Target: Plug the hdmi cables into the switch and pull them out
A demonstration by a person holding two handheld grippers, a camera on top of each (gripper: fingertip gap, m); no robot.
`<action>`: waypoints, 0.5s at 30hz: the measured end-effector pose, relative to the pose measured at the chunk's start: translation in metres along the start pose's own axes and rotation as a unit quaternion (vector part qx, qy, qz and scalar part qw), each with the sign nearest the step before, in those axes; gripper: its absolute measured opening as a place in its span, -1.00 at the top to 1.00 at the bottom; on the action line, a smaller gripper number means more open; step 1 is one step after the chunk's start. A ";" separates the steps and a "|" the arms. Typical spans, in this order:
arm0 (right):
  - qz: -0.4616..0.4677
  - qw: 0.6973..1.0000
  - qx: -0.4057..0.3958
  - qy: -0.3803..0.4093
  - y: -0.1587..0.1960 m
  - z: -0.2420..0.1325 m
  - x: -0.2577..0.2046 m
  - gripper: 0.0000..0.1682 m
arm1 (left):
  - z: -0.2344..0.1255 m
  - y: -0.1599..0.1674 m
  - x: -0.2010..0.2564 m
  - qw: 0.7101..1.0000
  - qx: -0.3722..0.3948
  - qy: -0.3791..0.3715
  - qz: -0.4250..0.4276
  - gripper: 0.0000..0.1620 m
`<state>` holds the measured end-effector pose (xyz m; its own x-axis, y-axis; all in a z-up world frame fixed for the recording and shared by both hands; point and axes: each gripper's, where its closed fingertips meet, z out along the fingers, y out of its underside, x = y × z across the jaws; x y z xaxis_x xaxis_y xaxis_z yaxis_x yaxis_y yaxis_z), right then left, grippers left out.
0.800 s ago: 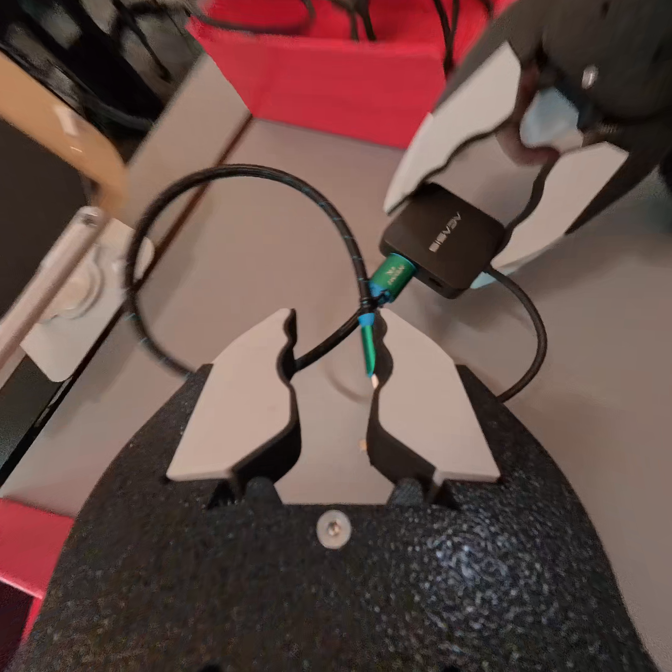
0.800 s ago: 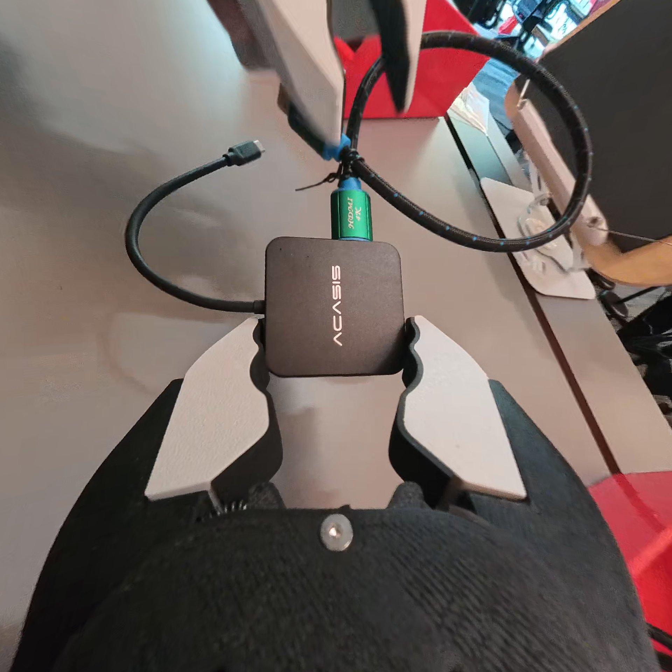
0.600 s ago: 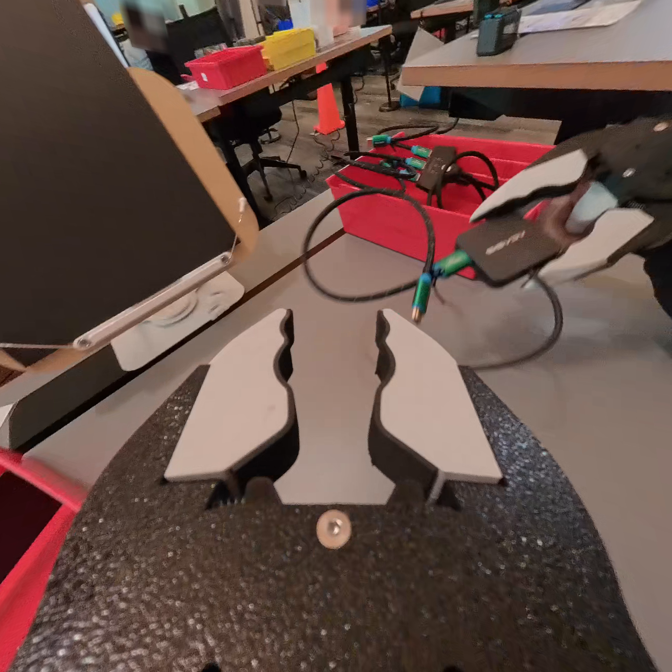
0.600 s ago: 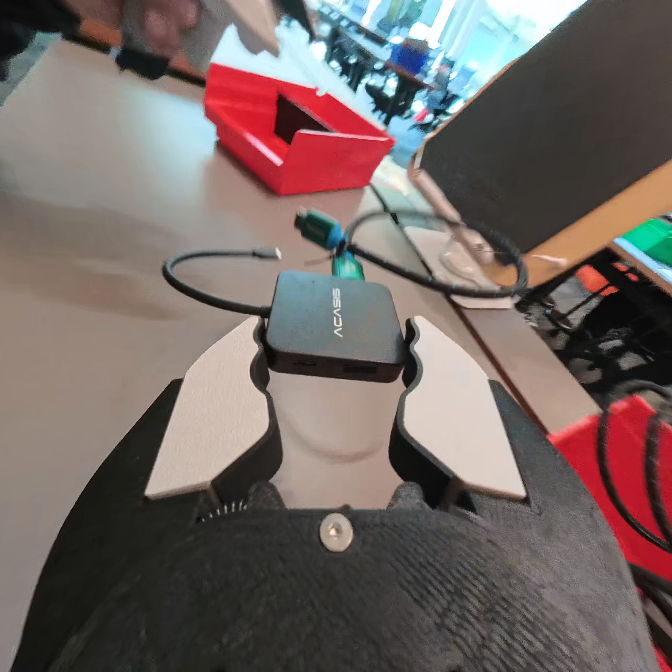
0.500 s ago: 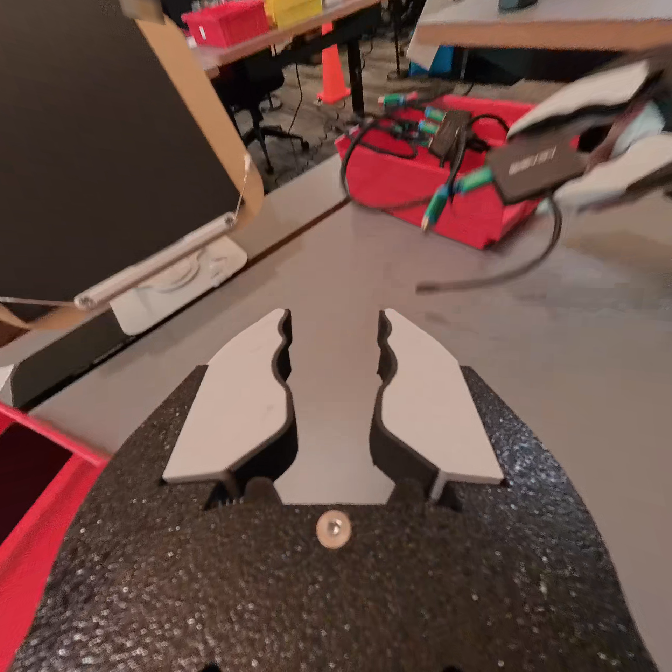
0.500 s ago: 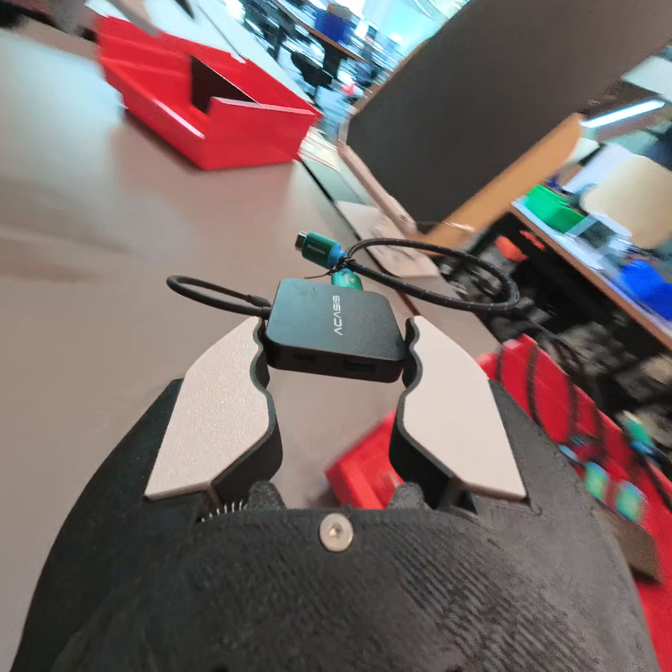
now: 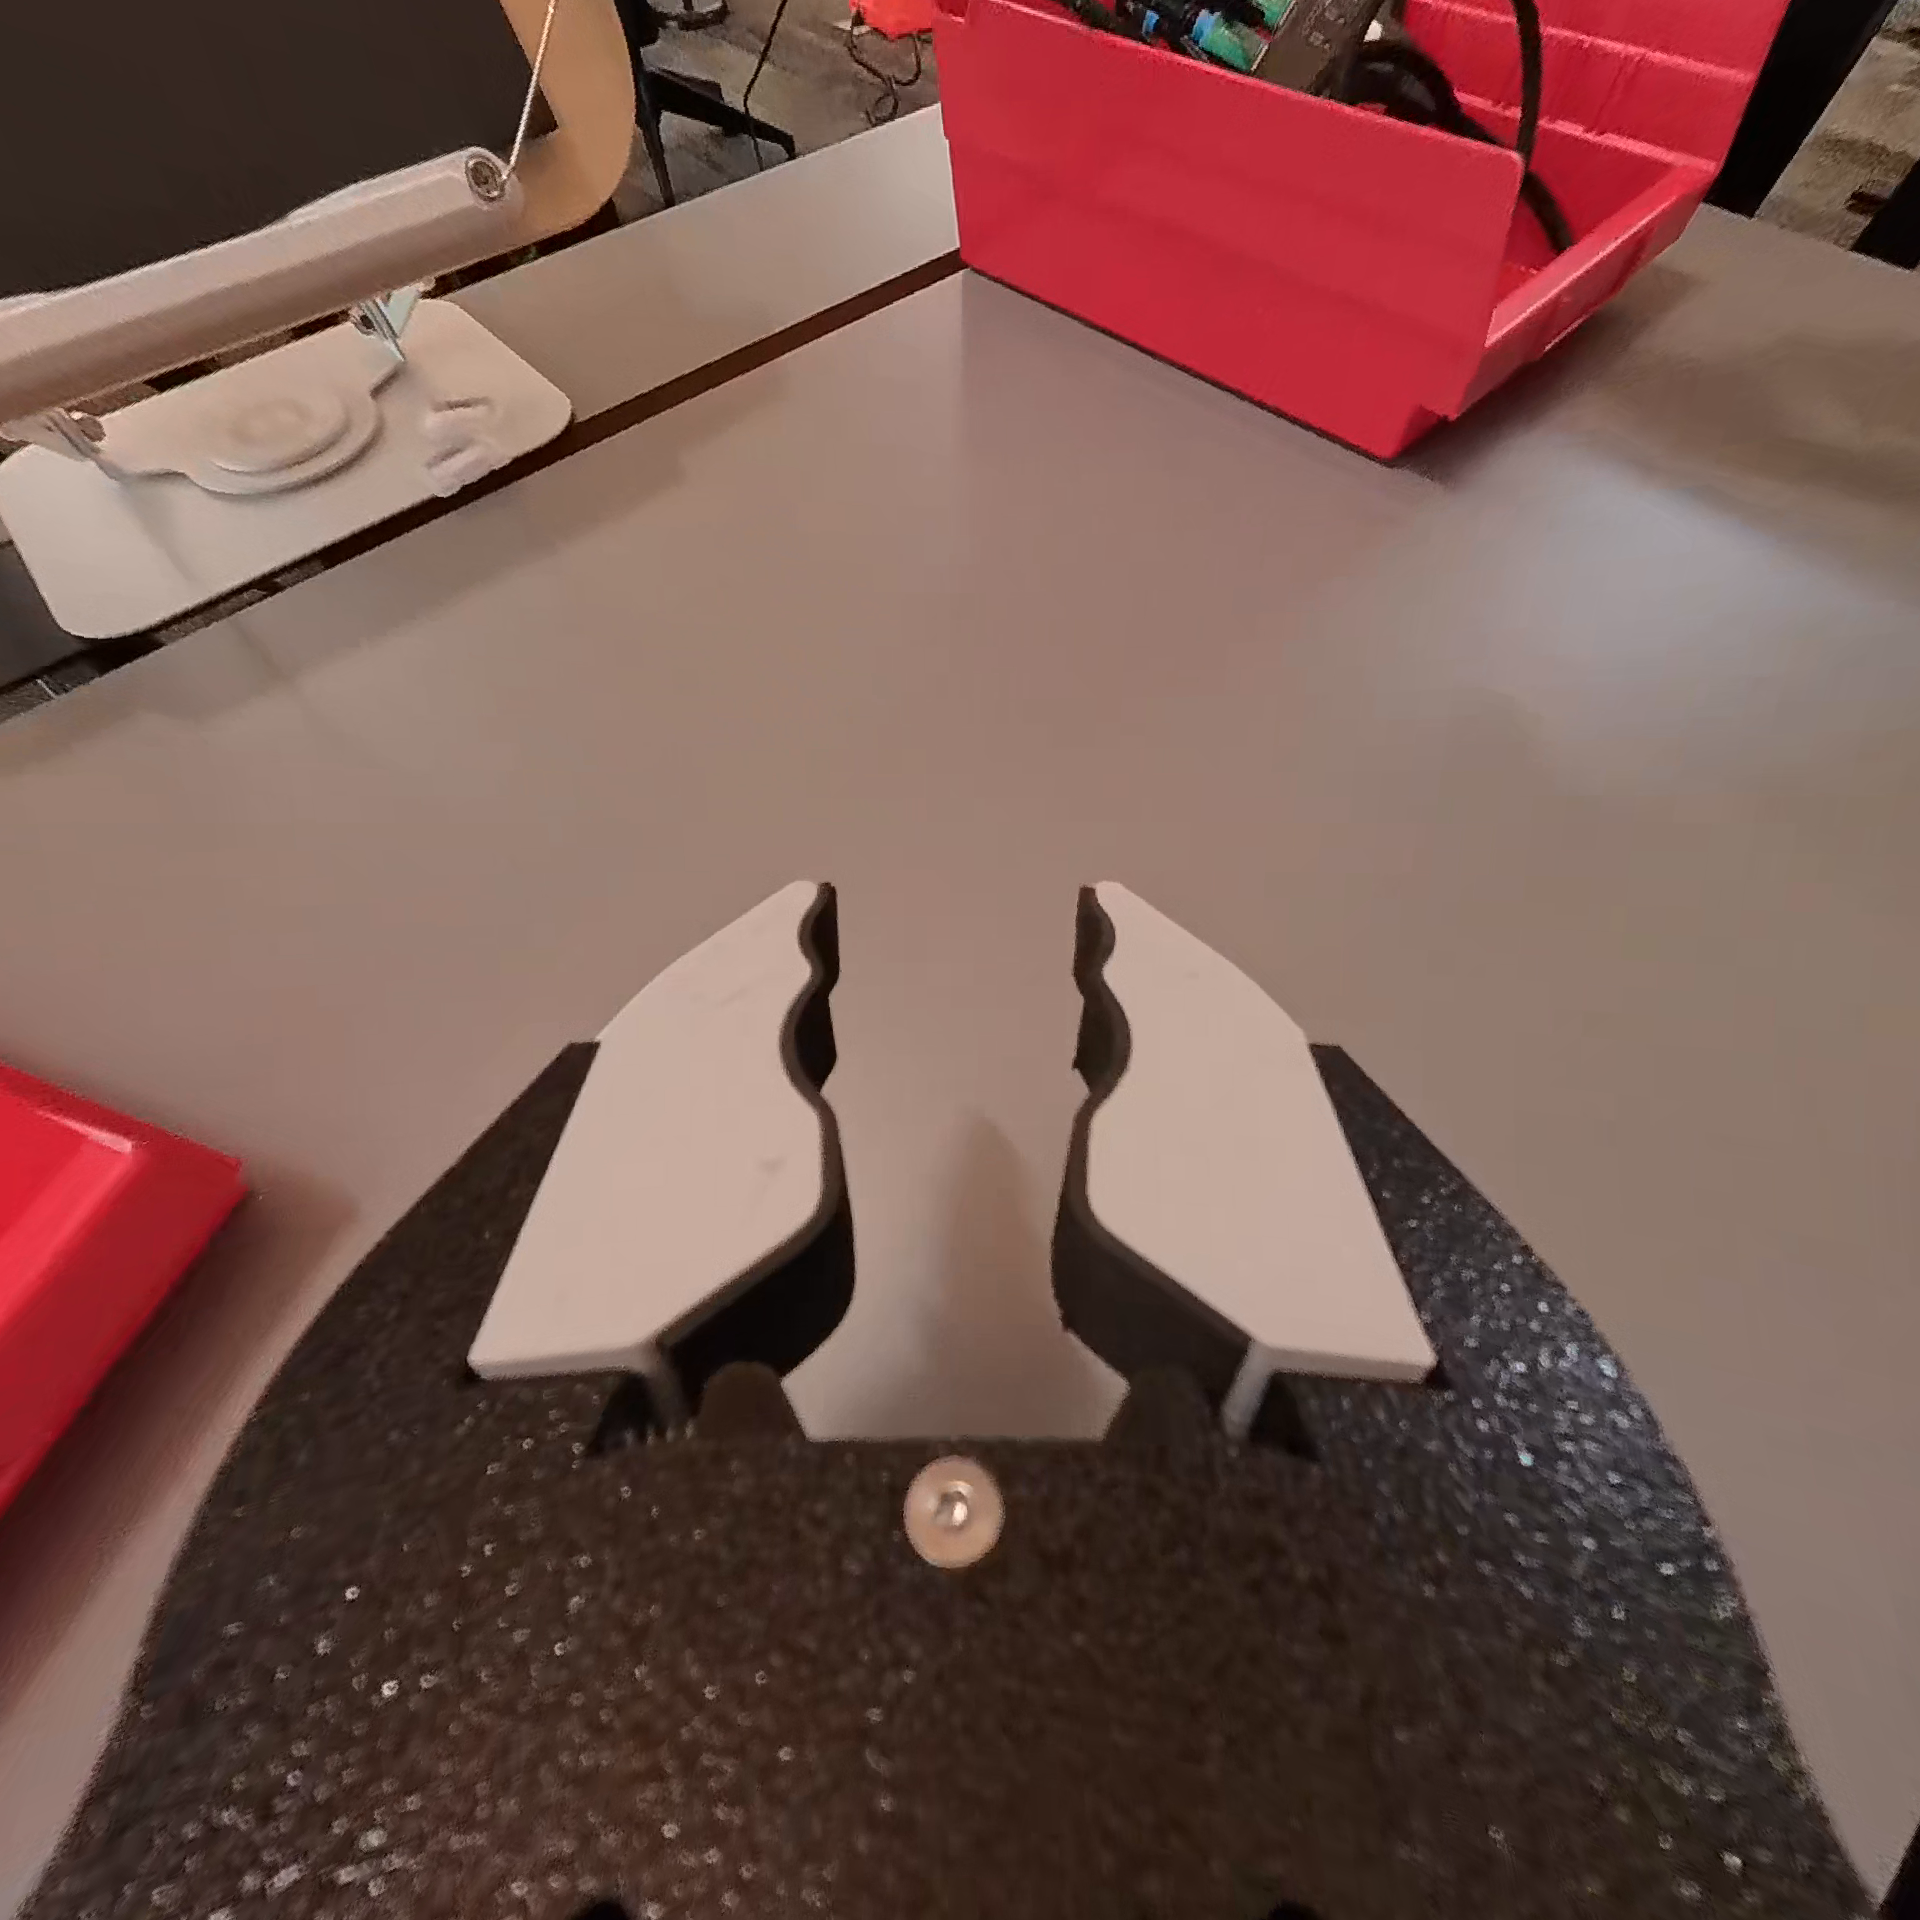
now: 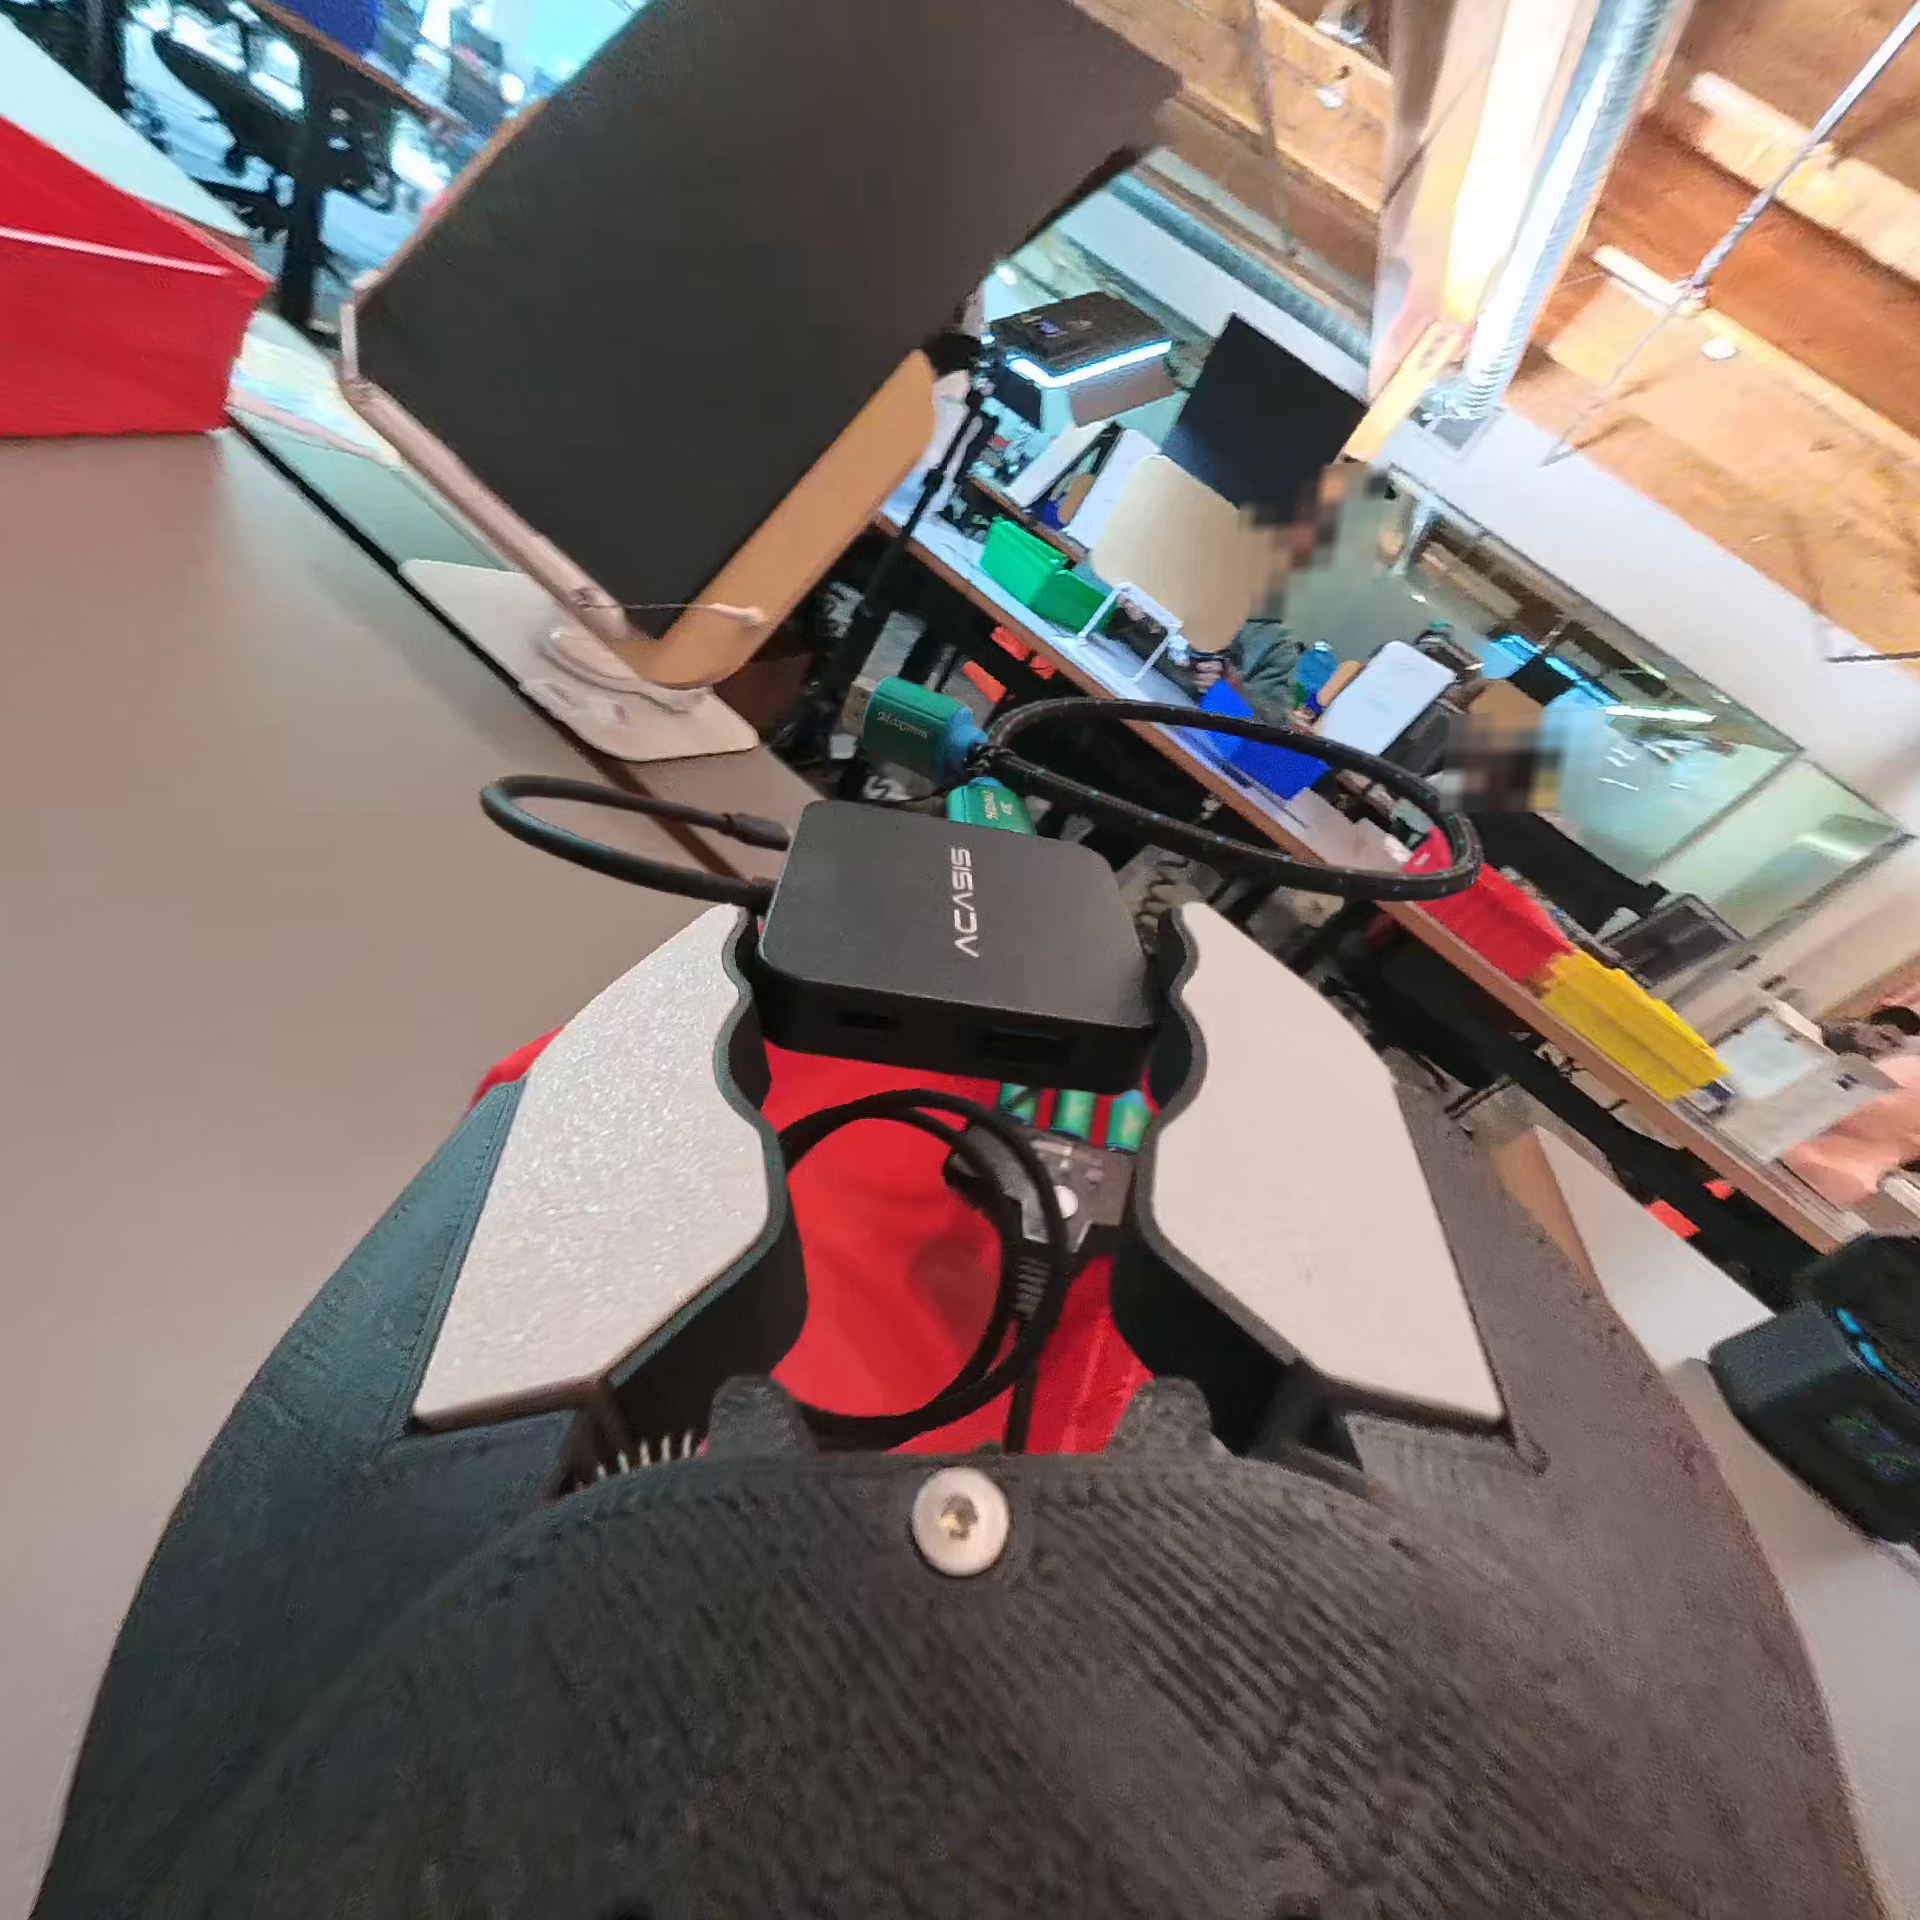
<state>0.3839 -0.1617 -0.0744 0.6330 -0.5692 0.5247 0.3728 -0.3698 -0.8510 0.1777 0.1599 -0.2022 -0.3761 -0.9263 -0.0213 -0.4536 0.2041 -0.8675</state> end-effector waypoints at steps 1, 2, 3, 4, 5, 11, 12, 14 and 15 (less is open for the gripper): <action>0.007 1.000 0.004 0.014 0.002 0.003 0.008 0.13 | 0.002 0.001 0.000 1.000 0.000 0.002 0.000 0.47; 0.014 1.000 0.003 0.026 0.007 0.007 0.015 0.13 | 0.003 0.001 0.001 1.000 0.000 0.005 0.000 0.48; 0.019 0.999 -0.005 0.038 0.014 0.011 0.022 0.13 | 0.003 0.002 0.002 1.000 -0.001 0.008 -0.001 0.48; 0.021 0.998 -0.021 0.056 0.023 0.014 0.028 0.13 | 0.004 0.003 0.002 1.000 -0.002 0.012 -0.001 0.48; 0.018 0.996 -0.041 0.075 0.032 0.017 0.034 0.13 | 0.004 0.005 0.003 1.000 -0.004 0.014 -0.001 0.49; 0.004 0.990 -0.108 0.089 0.072 0.034 0.023 0.13 | 0.003 0.020 0.001 0.999 -0.025 0.022 -0.010 0.51; 0.014 0.991 -0.104 0.087 0.075 0.037 0.019 0.13 | 0.002 0.021 0.001 0.999 -0.025 0.023 -0.012 0.52; 0.024 0.991 -0.104 0.078 0.082 0.042 0.011 0.13 | 0.002 0.022 0.001 0.999 -0.026 0.023 -0.013 0.53; 0.027 0.990 -0.113 0.075 0.088 0.044 0.009 0.13 | 0.002 0.021 0.001 0.999 -0.026 0.023 -0.013 0.53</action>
<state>0.4523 -0.1664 -0.1456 0.5331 -0.6895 0.4904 0.1690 -0.4811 -0.8602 0.1693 0.1622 -0.2219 -0.3999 -0.9162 0.0255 -0.5044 0.1968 -0.8407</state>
